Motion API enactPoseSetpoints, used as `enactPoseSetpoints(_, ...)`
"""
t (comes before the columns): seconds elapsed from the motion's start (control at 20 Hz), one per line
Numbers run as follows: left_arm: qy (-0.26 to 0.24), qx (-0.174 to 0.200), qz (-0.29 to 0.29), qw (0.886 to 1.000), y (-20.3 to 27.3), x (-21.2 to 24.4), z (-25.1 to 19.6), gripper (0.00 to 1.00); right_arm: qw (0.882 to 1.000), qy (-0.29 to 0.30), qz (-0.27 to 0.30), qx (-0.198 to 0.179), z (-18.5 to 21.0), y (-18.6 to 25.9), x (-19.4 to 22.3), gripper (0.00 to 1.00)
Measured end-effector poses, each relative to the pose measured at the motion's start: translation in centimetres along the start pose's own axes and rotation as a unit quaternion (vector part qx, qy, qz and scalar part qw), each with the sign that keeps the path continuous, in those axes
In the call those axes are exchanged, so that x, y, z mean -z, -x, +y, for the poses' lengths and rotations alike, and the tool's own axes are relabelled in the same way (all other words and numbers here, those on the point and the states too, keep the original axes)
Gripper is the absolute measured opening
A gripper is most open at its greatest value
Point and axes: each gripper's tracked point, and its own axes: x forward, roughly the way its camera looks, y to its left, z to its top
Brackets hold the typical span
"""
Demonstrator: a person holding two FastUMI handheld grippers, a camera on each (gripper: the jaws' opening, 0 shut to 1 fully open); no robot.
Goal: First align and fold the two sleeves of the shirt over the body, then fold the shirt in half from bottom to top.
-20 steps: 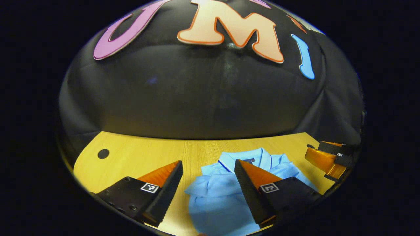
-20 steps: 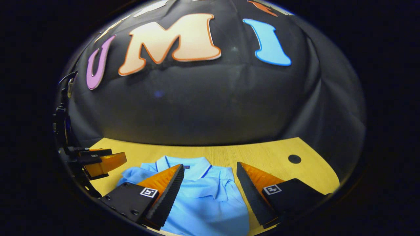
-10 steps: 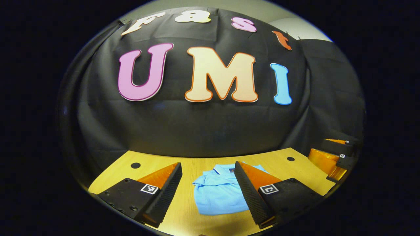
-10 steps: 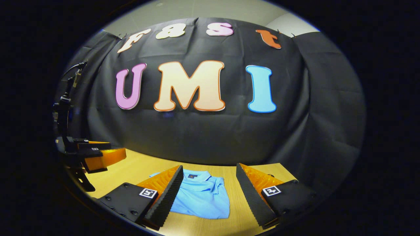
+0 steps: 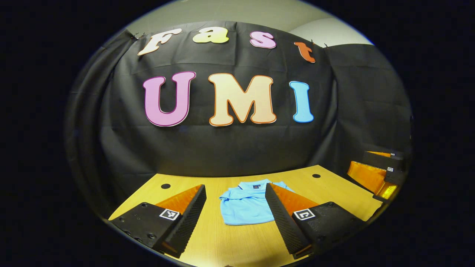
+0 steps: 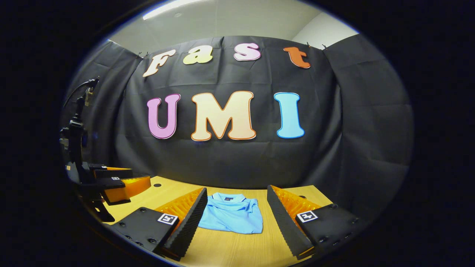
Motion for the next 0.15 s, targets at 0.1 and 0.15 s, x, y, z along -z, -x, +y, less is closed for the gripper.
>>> enactPoseSetpoints(0.1, -0.001, -0.001, -0.005, 1.0, 0.4, -0.5, -0.1, 0.95, 1.0, -0.002, -0.004, 0.0, -0.15, 0.39, -0.58, 1.0)
enactPoseSetpoints(0.15, 0.0, 0.0, -0.005, 1.0, 0.62, -0.62, -0.21, 0.95, 1.0, -0.001, -0.009, 0.0, -0.19, 0.48, -0.97, 1.0)
